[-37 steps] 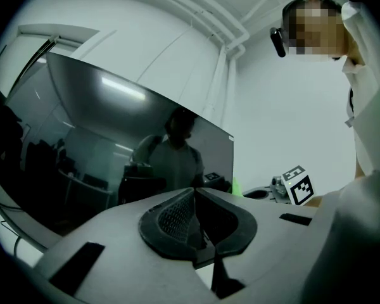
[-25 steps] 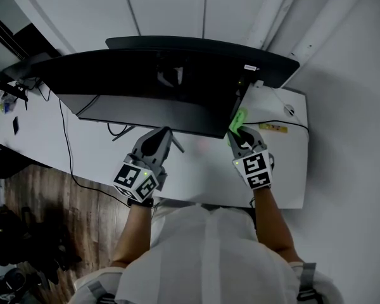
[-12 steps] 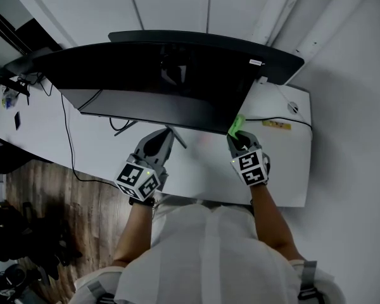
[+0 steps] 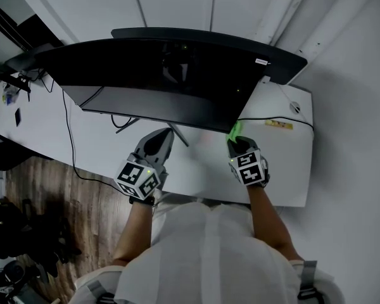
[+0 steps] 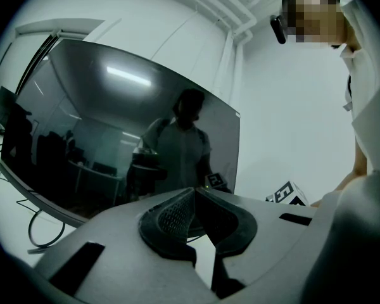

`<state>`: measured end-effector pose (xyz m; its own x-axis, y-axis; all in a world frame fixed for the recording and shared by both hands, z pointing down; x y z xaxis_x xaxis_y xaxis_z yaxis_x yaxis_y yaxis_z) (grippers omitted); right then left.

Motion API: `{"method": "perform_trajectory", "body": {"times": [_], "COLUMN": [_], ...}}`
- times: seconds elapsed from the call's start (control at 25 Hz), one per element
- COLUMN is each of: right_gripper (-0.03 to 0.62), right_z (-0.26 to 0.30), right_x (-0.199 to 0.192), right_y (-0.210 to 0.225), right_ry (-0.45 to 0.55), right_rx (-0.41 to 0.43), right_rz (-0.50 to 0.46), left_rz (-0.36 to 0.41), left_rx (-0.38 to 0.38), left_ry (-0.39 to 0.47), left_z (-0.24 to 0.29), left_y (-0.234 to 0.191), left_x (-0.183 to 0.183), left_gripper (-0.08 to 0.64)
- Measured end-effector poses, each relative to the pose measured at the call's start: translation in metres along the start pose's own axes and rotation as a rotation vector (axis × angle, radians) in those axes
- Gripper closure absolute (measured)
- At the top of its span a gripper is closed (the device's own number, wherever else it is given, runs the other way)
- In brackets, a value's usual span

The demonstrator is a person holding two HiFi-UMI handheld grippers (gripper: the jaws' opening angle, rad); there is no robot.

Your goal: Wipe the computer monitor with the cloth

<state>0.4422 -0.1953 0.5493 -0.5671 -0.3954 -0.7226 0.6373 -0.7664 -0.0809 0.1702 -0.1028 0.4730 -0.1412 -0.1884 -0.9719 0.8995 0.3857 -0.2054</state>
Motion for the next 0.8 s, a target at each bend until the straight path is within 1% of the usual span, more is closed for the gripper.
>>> {"method": "perform_trajectory", "body": {"times": [0.24, 0.4, 0.6, 0.8], "right_gripper": [0.546, 0.547, 0.547, 0.546], "right_z": [0.008, 0.012, 0.017, 0.025], "right_x": [0.005, 0.008, 0.015, 0.022], "right_y": [-0.009, -0.016, -0.032, -0.038], "right_ry": [-0.017, -0.025, -0.019, 0.008], "right_rx": [0.023, 0.027, -0.018, -0.057], "right_rz": [0.047, 0.088, 0.108, 0.207], "left_rz": [-0.005, -0.009, -0.007, -0.005], "left_rx": [0.006, -0.012, -0.052, -0.081], "left_ry": [-0.005, -0.012, -0.016, -0.021], "left_z": [-0.008, -0.011, -0.011, -0.012], "left_y": [-0.011, -0.025, -0.043, -0.065], "left_x": [-0.001, 0.001, 0.006, 0.010], "left_gripper": [0.541, 0.541, 0.541, 0.541]}}
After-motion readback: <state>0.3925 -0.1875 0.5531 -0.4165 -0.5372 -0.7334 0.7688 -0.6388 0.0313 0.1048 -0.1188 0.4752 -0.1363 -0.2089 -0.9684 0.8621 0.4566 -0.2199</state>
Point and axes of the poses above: the fingertips, and each gripper's own axes: z forward along the fingers, y to its right, x out of its top, the point moved 10 cm from there along -z, backward along the fingers, and after that the axes turned 2 degrees about z, right-handed, at the moved point
